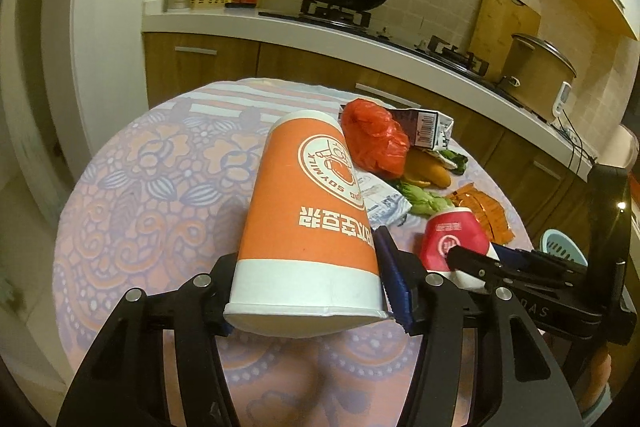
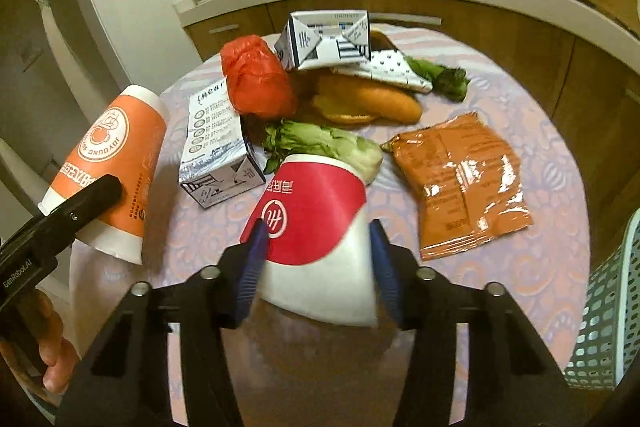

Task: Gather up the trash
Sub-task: 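Grasp the red-and-white paper cup with the right tool, then carry both cups over the blue basket and open both tools to drop them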

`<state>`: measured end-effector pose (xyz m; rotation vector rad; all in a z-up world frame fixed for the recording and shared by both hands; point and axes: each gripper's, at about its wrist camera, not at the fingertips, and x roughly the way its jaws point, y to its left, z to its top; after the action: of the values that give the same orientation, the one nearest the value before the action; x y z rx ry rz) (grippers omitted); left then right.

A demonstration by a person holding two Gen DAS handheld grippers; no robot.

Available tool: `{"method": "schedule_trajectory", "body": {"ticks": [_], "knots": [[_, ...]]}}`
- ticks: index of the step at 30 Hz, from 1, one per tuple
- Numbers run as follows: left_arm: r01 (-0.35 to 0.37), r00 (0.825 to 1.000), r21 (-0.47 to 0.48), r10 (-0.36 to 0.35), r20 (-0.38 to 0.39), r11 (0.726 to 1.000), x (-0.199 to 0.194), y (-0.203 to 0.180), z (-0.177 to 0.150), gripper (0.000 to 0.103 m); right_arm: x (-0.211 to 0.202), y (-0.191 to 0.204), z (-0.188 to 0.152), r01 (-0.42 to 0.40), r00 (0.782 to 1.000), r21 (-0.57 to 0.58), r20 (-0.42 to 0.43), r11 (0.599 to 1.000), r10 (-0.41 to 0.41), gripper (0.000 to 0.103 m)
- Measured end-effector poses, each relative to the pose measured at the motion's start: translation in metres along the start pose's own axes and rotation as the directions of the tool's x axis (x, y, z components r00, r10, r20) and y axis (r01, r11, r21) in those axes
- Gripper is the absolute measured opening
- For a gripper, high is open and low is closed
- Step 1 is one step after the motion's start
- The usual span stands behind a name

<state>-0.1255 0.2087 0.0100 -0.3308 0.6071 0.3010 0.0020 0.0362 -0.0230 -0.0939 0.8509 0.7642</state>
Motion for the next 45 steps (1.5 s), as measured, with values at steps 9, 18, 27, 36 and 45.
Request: {"method": "schedule_trajectory", "body": {"ticks": [9,18,27,36,45], "knots": [[0.030,0.999,0.034,-0.031,0.024,0.999,-0.011,-0.023,0.002,0.054,-0.031,0.000,-0.004,0.056,0.994,-0.023,0.095,0.998,-0.053,0.033],[0.091,0.995,0.116,-0.096,0.040,0.989,-0.016,-0.075,0.010,0.055,-0.078,-0.038,0.000,0.158,0.966,0.024,0.201,0.987,-0.160,0.033],[0.253,0.965,0.225,-0.261,0.008,0.941,0.002,-0.183,0.010,0.056,-0.137,-0.124,-0.015,0.310,0.902,0.162,0.261,0.937,-0.344,0.033],[0.426,0.904,0.303,-0.418,-0.095,0.853,0.032,-0.298,-0.012,0.056,-0.189,-0.232,-0.057,0.428,0.828,0.359,0.212,0.829,-0.519,0.033],[0.541,0.838,0.280,-0.482,-0.255,0.793,0.083,-0.361,-0.050,0.056,-0.198,-0.302,-0.107,0.482,0.805,0.473,0.093,0.737,-0.586,0.033]]}}
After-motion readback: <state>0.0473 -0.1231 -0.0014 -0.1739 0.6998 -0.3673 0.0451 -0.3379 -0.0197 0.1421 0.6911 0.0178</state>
